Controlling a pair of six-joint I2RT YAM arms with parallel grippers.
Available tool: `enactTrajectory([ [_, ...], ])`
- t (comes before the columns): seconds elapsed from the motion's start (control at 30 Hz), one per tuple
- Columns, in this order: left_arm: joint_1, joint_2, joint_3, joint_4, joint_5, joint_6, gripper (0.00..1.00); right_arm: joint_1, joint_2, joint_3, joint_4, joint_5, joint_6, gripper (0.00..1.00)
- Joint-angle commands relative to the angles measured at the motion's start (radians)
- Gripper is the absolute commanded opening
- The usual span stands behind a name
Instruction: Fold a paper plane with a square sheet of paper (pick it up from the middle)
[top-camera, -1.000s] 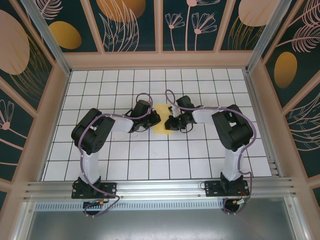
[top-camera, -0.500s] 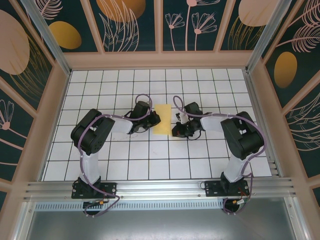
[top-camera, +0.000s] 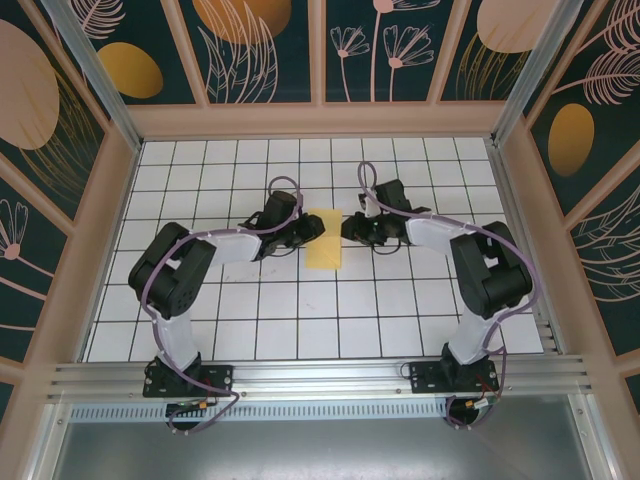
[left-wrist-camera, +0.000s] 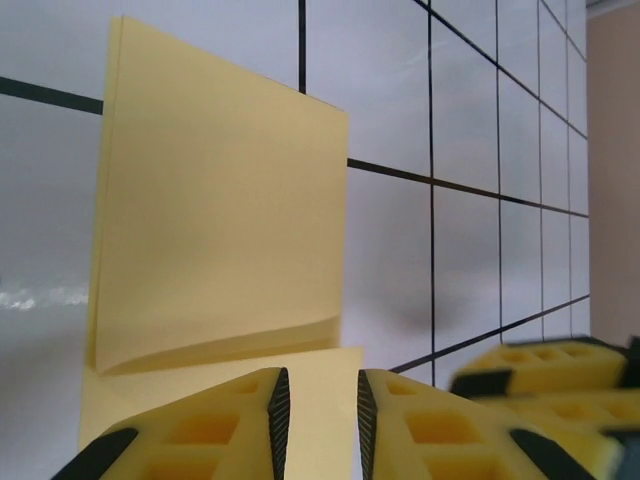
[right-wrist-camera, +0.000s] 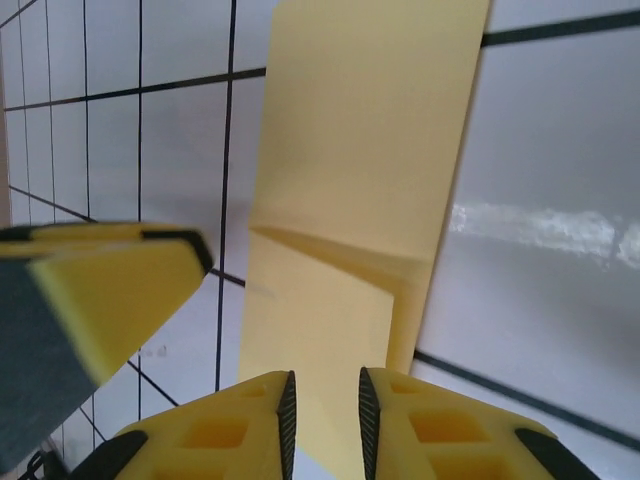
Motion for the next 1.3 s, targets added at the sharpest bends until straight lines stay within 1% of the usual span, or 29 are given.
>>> enactTrajectory([
  [0.0, 0.005, -0.044, -0.069, 0.000, -0.040, -0.038, 0.29, -0.001, 0.062, 0.037, 0.019, -0.024, 0.006, 0.28],
  [0.2, 0.005, -0.036, -0.128, 0.085, 0.022, -0.093, 0.31, -0.001, 0.115, 0.065, 0.024, -0.065, -0.010, 0.30],
  [0.3, 0.006, -0.016, -0.132, 0.123, 0.052, -0.110, 0.32, -0.002, 0.132, 0.069, 0.034, -0.079, -0.010, 0.25],
  [0.47, 0.005, 0.007, -0.130, 0.153, 0.080, -0.127, 0.34, -0.013, 0.145, 0.058, 0.048, -0.065, 0.007, 0.09],
  [0.63, 0.004, 0.020, -0.126, 0.154, 0.089, -0.129, 0.37, -0.032, 0.140, 0.029, 0.076, -0.063, 0.036, 0.05],
  [0.8, 0.005, 0.036, -0.116, 0.169, 0.109, -0.127, 0.39, -0.039, 0.136, 0.011, 0.092, -0.067, 0.051, 0.04],
  [1.03, 0.005, 0.080, -0.075, 0.217, 0.147, -0.114, 0.38, -0.041, 0.138, 0.009, 0.089, -0.069, 0.050, 0.05],
  [1.13, 0.006, 0.103, -0.045, 0.201, 0.148, -0.097, 0.39, -0.041, 0.140, 0.010, 0.087, -0.071, 0.050, 0.05],
  [1.2, 0.004, 0.121, -0.030, 0.206, 0.156, -0.095, 0.38, -0.041, 0.140, 0.010, 0.086, -0.071, 0.050, 0.05],
  [1.27, 0.005, 0.135, -0.021, 0.216, 0.167, -0.092, 0.34, -0.042, 0.137, 0.010, 0.085, -0.072, 0.050, 0.05],
])
